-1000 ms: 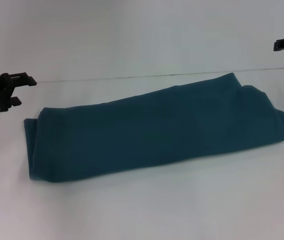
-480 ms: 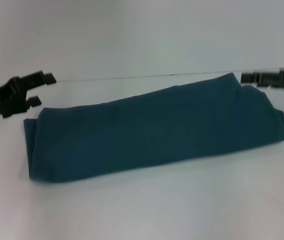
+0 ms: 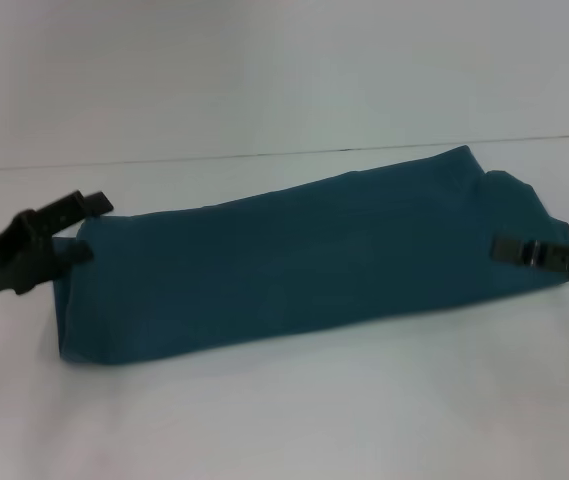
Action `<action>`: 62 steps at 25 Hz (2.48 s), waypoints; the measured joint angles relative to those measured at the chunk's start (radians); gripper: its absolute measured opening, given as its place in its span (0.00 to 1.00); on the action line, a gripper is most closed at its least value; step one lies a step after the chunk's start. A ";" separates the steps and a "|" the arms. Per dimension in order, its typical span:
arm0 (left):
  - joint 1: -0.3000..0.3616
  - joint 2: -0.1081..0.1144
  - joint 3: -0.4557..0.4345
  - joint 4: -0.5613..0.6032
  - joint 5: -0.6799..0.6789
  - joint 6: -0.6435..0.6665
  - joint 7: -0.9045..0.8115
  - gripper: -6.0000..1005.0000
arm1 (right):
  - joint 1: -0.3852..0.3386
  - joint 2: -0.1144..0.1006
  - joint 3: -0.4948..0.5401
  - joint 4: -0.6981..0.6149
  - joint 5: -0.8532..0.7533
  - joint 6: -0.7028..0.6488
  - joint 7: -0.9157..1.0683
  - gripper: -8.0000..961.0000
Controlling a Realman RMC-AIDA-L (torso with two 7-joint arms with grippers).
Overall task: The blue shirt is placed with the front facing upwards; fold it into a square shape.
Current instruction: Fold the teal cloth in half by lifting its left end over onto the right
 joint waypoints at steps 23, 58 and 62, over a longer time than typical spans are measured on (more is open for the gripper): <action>0.079 -0.005 -0.012 -0.113 0.107 -0.081 -0.035 0.92 | 0.003 -0.008 0.011 0.074 -0.035 0.045 -0.032 0.96; 0.059 -0.007 -0.106 -0.079 0.156 0.089 0.063 0.91 | -0.005 0.001 0.011 0.078 -0.035 0.041 -0.026 0.95; 0.055 -0.002 -0.128 -0.037 0.081 0.200 0.062 0.91 | -0.005 -0.007 0.009 0.078 -0.037 0.044 -0.024 0.95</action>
